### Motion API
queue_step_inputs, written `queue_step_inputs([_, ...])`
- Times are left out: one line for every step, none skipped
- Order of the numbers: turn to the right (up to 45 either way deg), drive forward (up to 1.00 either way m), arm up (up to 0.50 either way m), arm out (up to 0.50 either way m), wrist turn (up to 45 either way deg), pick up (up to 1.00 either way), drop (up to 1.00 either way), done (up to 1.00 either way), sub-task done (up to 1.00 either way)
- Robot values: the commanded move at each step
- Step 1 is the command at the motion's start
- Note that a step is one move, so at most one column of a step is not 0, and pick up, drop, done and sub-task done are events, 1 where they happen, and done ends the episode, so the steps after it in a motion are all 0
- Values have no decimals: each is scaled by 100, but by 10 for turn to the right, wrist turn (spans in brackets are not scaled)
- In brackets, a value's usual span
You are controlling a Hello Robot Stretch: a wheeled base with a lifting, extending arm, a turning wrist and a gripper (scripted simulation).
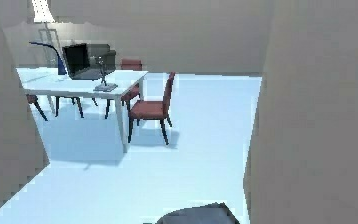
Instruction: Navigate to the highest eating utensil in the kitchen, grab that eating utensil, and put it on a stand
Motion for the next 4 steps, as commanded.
queue_step_inputs([30, 0, 0, 0, 0, 0, 0, 0, 0])
queue_step_inputs([0, 100, 0, 0, 0, 0, 0, 0, 0])
queue_step_inputs([0, 80, 0, 0, 0, 0, 0, 0, 0])
queue_step_inputs([330, 0, 0, 0, 0, 0, 0, 0, 0])
